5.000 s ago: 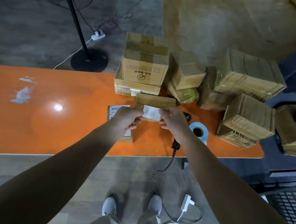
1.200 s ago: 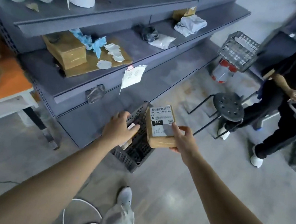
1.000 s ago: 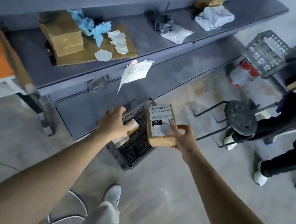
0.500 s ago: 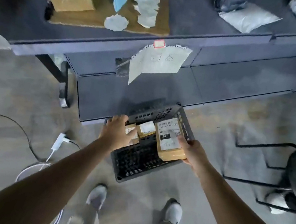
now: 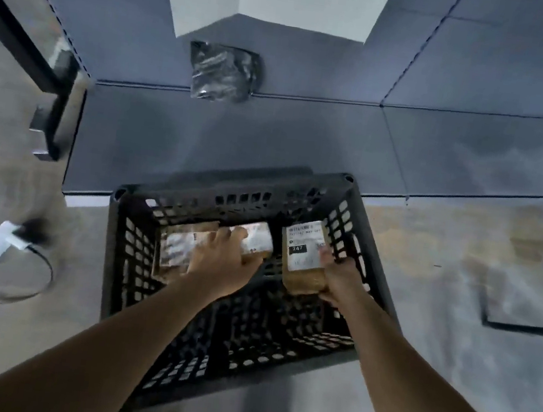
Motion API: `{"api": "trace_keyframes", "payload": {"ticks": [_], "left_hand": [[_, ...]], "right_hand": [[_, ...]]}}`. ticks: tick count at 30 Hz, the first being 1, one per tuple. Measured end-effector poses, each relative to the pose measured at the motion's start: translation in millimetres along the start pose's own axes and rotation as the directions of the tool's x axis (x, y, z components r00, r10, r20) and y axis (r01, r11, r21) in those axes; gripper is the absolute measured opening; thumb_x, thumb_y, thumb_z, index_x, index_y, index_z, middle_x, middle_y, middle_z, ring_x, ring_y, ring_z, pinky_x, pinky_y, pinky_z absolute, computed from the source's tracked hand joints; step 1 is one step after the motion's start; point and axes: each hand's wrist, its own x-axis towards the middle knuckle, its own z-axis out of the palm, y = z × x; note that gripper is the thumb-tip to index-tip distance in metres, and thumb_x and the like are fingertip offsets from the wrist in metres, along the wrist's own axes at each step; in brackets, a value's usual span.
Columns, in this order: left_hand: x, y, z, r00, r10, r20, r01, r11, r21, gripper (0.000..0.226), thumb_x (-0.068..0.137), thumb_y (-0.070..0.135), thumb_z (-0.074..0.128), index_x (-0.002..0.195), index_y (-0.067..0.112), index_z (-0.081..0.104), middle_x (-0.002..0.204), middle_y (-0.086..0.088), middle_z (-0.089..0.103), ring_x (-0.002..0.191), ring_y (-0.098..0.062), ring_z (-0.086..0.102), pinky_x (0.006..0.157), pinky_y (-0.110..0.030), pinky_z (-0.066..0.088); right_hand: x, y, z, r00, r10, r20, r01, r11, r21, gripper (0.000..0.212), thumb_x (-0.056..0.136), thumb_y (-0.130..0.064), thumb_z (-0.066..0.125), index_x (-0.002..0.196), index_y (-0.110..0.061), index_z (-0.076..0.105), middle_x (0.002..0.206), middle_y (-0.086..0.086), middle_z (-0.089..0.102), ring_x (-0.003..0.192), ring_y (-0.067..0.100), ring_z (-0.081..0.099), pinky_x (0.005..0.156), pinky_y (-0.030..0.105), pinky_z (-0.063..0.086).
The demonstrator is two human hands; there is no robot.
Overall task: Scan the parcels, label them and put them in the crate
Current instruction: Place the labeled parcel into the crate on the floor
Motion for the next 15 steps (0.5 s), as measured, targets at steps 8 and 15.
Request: {"api": "trace_keyframes", "payload": {"ticks": [8, 15], "left_hand": [[64.0, -13.0, 81.6, 0.997, 0.08, 0.013, -0.081, 0.995, 0.057, 0.059, 0.09, 0.056, 0.046, 0.137, 0.023, 0.035, 0.136, -0.007, 0.041, 0.127, -0.03, 0.037, 0.093, -0.043, 0.043], [100.3, -17.3, 113.6, 0.981, 0.191, 0.021, -0.192, 0.964, 0.185, 0.061, 0.09, 0.056, 0.046, 0.139, 0.021, 0.033, 0.138, -0.007, 0.039, 0.129, -0.028, 0.034, 0.097, -0.042, 0.04]], "right_hand": [[97.1, 22.9, 36.6, 1.0, 0.002, 0.017, 0.0, 0.992, -0.126, 0.064, 0.101, -0.049, 0.042, 0.143, 0.0, 0.042, 0.14, 0.022, 0.051, 0.124, 0.039, 0.052, 0.099, 0.048, 0.048], [136.8, 28.2, 55.4, 0.998, -0.057, 0.003, 0.056, 0.959, -0.279, 0.045, 0.105, -0.026, 0.038, 0.14, 0.002, 0.046, 0.142, 0.022, 0.048, 0.13, 0.035, 0.046, 0.101, 0.034, 0.04]]}}
